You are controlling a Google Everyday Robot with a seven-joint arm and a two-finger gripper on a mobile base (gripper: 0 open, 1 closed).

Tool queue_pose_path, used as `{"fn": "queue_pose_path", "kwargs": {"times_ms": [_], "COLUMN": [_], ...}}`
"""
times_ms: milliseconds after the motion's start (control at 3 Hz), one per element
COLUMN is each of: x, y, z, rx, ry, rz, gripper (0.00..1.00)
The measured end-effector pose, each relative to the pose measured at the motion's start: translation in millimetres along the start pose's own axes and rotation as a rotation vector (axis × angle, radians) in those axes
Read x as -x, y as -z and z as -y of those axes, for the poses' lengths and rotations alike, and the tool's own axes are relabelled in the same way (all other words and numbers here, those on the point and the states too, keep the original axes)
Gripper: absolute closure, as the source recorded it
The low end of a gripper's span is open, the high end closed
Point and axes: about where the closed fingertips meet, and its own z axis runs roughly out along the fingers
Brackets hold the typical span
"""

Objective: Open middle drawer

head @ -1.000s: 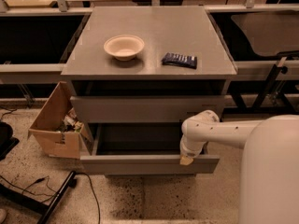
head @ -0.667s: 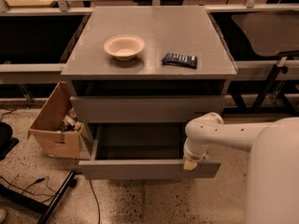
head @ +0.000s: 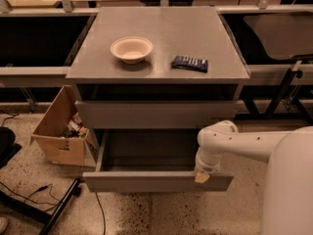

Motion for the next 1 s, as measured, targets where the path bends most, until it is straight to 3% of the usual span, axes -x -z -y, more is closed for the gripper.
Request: {"fn": "queue_pose_path", "kwargs": {"times_ms": [667,1000], "x": [-6.5,-4.3], "y": [0.4,0.3], "z": [-20.3,-21.0], "rx": [0.044,0.044], "ry": [-0.008,-0.008], "rz": [-0.01,-0.01], "gripper": [1.0,0.81]}}
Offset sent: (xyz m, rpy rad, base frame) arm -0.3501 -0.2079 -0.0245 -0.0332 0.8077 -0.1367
